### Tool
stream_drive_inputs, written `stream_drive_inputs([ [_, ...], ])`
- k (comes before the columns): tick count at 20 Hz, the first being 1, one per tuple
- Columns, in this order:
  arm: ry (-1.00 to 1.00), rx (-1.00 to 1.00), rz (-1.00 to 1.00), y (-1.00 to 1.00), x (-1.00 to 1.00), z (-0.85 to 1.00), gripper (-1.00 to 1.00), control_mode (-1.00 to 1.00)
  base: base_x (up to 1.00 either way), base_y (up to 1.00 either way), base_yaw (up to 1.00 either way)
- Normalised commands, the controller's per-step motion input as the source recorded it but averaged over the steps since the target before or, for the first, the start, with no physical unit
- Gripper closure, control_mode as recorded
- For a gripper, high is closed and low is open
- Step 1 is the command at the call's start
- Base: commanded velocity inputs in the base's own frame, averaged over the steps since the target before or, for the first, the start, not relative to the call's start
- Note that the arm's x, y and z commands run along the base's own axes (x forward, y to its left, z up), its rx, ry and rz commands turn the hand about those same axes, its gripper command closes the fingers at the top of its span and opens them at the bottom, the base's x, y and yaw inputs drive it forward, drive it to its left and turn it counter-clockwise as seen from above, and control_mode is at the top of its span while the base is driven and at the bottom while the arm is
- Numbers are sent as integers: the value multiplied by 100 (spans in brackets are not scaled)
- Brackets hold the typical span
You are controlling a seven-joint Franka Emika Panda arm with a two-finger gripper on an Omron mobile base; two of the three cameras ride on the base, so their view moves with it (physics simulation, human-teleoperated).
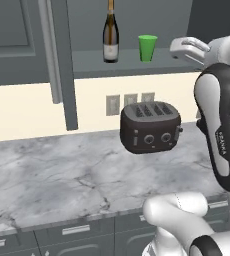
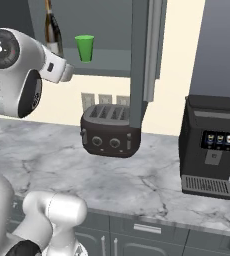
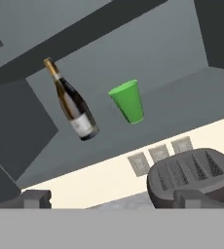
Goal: Open the cabinet directly in front. Then move the wine and the cup to the dining counter with the jar on it.
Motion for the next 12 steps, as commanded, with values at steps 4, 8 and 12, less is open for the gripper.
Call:
stream_drive_inputs([
  [4, 7, 0, 0, -30, 38, 0, -100, -100, 0, 0, 0],
  [8, 3, 0, 0, -22, 55, 0, -100, -100, 0, 0, 0],
  [12, -5, 0, 0, -21, 42, 1, -100, -100, 0, 0, 0],
])
